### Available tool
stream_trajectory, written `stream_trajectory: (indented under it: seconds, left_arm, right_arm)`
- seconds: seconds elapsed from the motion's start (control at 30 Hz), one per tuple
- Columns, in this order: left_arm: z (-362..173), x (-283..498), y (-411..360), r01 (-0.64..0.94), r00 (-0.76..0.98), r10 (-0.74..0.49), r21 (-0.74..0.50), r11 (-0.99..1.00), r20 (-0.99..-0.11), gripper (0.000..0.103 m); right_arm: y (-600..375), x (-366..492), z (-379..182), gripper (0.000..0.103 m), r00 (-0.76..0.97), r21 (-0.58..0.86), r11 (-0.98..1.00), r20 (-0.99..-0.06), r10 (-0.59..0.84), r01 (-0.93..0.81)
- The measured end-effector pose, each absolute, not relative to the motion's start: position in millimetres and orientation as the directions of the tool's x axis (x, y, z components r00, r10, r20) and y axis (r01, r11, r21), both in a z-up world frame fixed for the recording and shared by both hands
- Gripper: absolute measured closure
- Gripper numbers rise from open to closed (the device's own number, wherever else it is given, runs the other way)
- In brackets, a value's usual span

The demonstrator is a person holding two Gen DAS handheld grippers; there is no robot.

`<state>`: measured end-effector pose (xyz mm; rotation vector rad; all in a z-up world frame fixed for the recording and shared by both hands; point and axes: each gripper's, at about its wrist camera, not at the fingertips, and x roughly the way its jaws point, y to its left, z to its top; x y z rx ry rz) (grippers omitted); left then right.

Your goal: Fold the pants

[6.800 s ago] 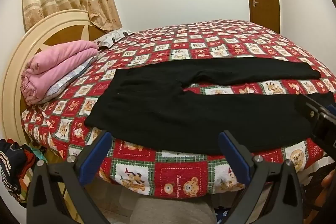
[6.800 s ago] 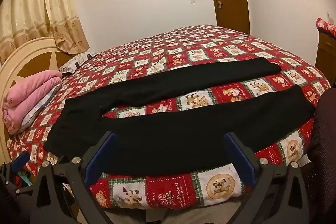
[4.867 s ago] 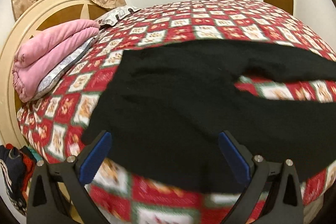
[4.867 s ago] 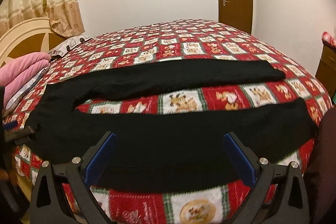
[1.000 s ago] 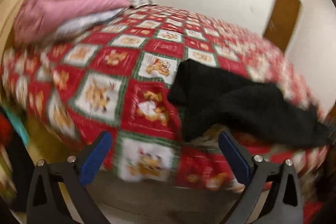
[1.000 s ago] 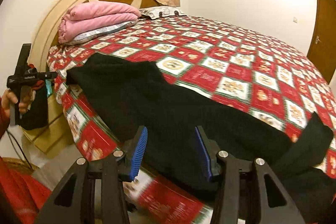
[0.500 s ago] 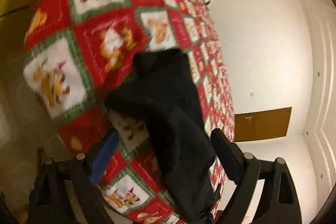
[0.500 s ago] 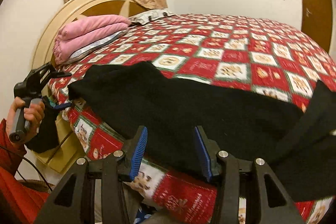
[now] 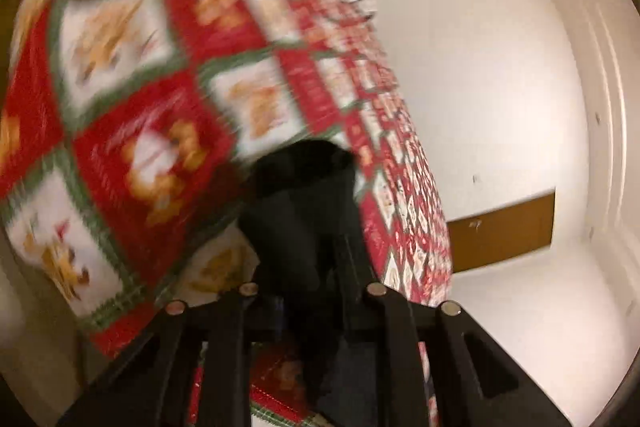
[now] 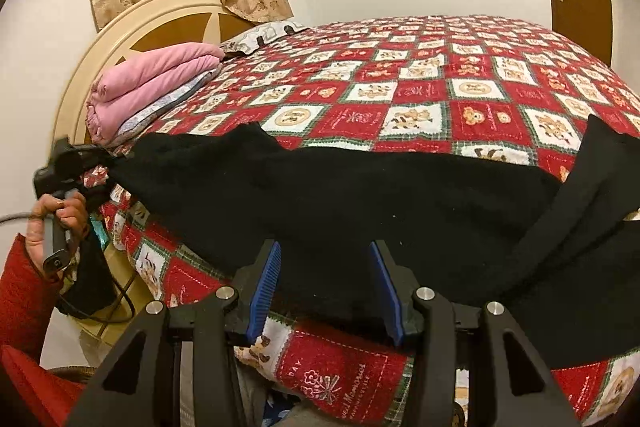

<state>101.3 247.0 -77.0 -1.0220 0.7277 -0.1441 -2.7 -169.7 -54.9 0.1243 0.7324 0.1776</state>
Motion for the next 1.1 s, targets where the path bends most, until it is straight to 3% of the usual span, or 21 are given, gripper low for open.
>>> stream_trajectory:
  seconds: [0.23,0.43,0.53,0.6,0.63,0.73,0.8,0.87,0.93,1.1]
  left_arm:
    - [-34,129,247,0.013,0.827,-0.404,-0.705,0.709,-0.391,0.087]
    - [-78,155,262,-0.156,0.743,-0.234,-0.502,0.851,-0.627,0.087]
    - [-84,147,264,-0.168,0.729,-0.183,-0.431,0.886,-0.659,0.069]
    - [-80,142,269,-0.205,0.718,-0.111,-0.361,0.910,-0.687,0.049]
    - [-75,140,273,-0.232,0.718,-0.063,-0.324,0.917,-0.693,0.045]
    - [-53,128,273,-0.255,0.760,0.034,-0.249,0.934,-0.649,0.045]
    - [-41,120,256,-0.184,0.794,0.029,-0.194,0.964,-0.607,0.044]
    - [-33,120,223,-0.083,0.830,-0.003,-0.129,0.988,-0.558,0.044]
    - [-35,125,194,0.001,0.843,-0.058,-0.106,0.994,-0.535,0.044]
    - [-83,147,159,0.005,0.737,-0.051,-0.070,0.998,-0.674,0.045]
  right_arm:
    - [-163,5,-52,0.055,0.739,0.198,0.974,-0.639,0.214,-0.111]
    - [-158,9,-53,0.055,0.726,0.179,0.977,-0.656,0.209,-0.119]
    - [-159,12,-53,0.055,0.719,0.186,0.976,-0.662,0.212,-0.116]
    - [-159,17,-51,0.055,0.715,0.197,0.973,-0.664,0.220,-0.118]
    - [-159,20,-51,0.055,0.713,0.200,0.972,-0.663,0.226,-0.122]
    - [-155,35,-44,0.055,0.708,0.211,0.966,-0.659,0.252,-0.147]
    - [-149,54,-35,0.055,0.710,0.236,0.955,-0.641,0.291,-0.179]
    - [-140,78,-30,0.041,0.706,0.248,0.945,-0.629,0.325,-0.214]
    - [-132,100,-30,0.037,0.700,0.267,0.938,-0.626,0.343,-0.220]
    - [-117,152,-41,0.037,0.643,0.349,0.906,-0.643,0.417,-0.239]
